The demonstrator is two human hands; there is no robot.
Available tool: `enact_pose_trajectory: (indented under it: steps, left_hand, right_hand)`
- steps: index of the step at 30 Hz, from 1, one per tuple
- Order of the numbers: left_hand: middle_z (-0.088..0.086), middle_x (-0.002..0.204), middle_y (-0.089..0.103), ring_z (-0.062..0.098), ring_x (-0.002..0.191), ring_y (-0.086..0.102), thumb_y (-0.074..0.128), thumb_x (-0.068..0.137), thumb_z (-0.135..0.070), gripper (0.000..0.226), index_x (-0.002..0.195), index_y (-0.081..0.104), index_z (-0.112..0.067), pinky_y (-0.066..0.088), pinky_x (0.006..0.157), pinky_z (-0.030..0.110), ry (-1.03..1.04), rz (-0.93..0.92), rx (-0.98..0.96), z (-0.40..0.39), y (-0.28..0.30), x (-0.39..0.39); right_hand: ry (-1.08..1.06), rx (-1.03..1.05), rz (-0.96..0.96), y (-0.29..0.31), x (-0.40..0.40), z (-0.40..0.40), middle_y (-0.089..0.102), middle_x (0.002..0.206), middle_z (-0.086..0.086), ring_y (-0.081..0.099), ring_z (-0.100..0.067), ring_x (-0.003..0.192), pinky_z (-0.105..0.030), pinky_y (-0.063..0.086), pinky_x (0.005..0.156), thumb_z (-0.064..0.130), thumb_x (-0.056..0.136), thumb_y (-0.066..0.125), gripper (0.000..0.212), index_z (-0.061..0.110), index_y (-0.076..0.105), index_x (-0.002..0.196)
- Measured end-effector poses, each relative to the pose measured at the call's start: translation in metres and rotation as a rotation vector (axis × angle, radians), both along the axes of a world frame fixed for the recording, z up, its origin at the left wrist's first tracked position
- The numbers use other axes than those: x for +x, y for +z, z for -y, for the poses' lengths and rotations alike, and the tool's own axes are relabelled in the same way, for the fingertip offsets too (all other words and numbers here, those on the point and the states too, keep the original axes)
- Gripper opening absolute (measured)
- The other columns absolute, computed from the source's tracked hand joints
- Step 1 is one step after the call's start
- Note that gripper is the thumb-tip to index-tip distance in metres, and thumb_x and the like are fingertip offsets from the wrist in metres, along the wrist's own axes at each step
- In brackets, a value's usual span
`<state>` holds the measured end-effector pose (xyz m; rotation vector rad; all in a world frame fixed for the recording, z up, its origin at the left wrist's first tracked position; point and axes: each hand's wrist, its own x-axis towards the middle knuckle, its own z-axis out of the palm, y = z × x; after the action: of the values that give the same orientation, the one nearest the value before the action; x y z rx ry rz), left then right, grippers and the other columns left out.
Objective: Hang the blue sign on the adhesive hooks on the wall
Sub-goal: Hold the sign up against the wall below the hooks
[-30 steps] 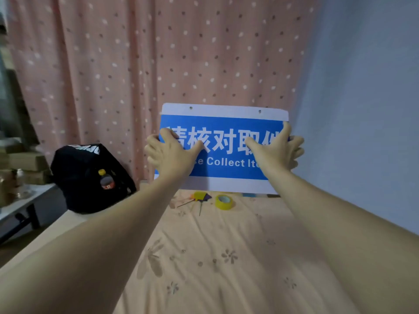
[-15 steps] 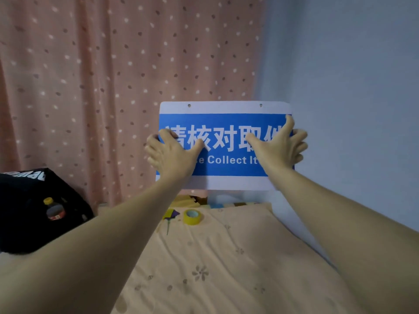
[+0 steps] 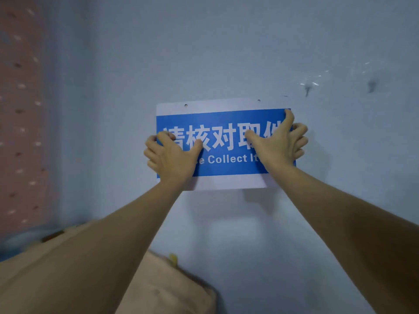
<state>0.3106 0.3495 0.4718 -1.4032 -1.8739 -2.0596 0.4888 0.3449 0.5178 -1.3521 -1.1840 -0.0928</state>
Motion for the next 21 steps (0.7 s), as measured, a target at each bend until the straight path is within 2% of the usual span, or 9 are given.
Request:
enact_pose_trajectory:
  steps: [5,10,15,21]
  left_hand:
    - [0.008,0.133,0.035,0.028,0.122,0.034,0.07,0.071,-0.054,0.064,0.113,0.043,-0.014,0.029,0.101,0.039,-0.223,0.01,0.057,-0.035,0.011,0.116]
    - [0.007,0.131,0.035,0.029,0.12,0.034,0.071,0.069,-0.055,0.065,0.111,0.043,-0.014,0.028,0.101,0.038,-0.371,0.04,0.105,-0.059,0.024,0.196]
    - [0.007,0.131,0.035,0.028,0.119,0.034,0.071,0.069,-0.055,0.065,0.111,0.043,-0.014,0.03,0.097,0.037,-0.458,0.013,0.121,-0.089,0.031,0.232]
    - [0.007,0.131,0.036,0.029,0.118,0.036,0.072,0.068,-0.056,0.066,0.11,0.043,-0.014,0.031,0.097,0.039,-0.488,0.001,0.131,-0.125,0.04,0.239]
  right_hand:
    - [-0.196,0.026,-0.012,0.011,0.11,0.01,0.031,0.134,-0.007,0.034,-0.029,0.121,-0.038,0.029,0.098,0.049,0.066,0.074,0.099,0.027,0.022,0.147]
    - [-0.363,0.048,-0.008,0.024,0.178,0.015,0.03,0.136,-0.008,0.035,-0.029,0.121,-0.039,0.029,0.099,0.049,0.066,0.074,0.101,0.027,0.021,0.148]
    - [-0.466,0.048,-0.022,0.026,0.207,0.002,0.03,0.136,-0.008,0.035,-0.03,0.12,-0.04,0.03,0.097,0.05,0.067,0.073,0.099,0.027,0.021,0.147]
    - [-0.517,0.06,-0.03,0.029,0.211,-0.029,0.032,0.135,-0.006,0.036,-0.03,0.119,-0.04,0.031,0.096,0.049,0.067,0.072,0.095,0.029,0.023,0.146]
